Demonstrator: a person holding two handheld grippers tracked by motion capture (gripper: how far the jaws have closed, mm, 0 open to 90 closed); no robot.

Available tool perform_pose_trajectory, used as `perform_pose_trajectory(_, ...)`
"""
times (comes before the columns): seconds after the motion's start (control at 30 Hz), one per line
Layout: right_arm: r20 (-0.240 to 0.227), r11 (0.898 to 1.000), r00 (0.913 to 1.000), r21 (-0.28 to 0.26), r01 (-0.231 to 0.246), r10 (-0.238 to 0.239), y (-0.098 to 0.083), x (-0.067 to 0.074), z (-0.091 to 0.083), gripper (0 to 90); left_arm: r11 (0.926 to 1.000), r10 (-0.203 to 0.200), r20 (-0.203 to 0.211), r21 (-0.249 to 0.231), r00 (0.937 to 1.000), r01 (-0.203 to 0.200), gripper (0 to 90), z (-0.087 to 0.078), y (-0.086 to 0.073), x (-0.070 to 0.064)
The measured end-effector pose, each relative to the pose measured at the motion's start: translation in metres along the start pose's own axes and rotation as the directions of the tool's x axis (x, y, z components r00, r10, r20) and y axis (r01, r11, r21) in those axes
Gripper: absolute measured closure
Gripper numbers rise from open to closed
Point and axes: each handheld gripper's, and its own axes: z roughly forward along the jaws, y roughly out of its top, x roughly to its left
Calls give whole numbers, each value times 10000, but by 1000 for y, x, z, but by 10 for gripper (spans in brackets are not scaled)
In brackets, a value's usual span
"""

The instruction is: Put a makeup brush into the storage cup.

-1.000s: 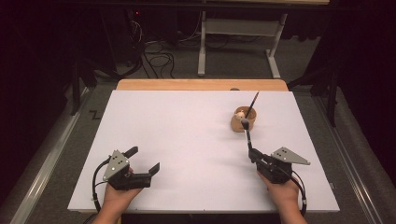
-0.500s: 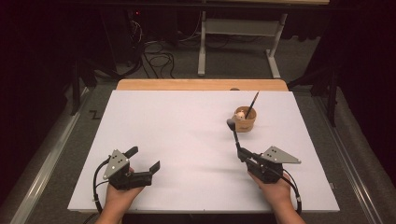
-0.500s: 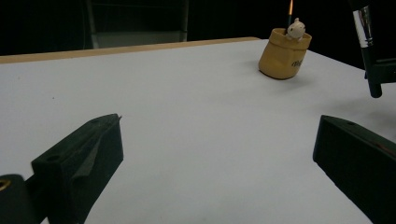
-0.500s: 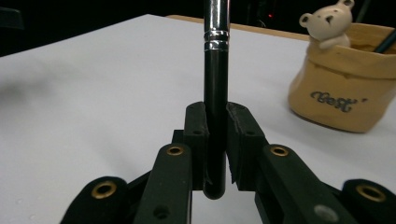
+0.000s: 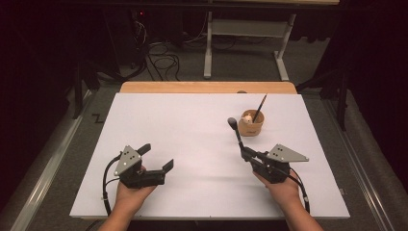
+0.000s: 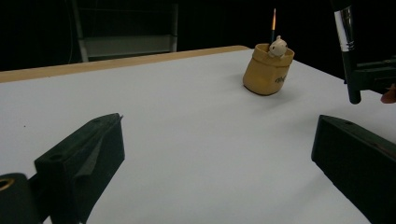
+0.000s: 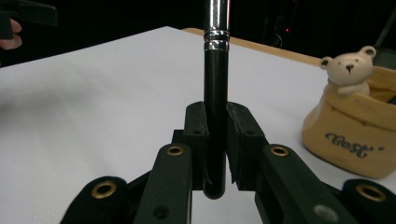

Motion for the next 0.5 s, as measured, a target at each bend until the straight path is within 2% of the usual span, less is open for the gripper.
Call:
perform_pose_trajectory(0.13, -292, 9992, 9995, -380, -94, 82, 1, 4, 5, 805, 9999, -144, 149, -84, 9998, 145, 45, 4, 2, -3)
perform_pose_trajectory(0.37, -715, 9984, 9972, -531, 199, -237, -3, 20, 13, 806, 9997, -177, 512, -154, 9985, 186, 64, 13, 6, -14)
perform_pose_trajectory(0.5, -914, 9979, 9957, -637, 107, -165, -4, 25, 14, 805, 9999, -68, 689, -129, 9976, 77, 73, 20, 8, -22)
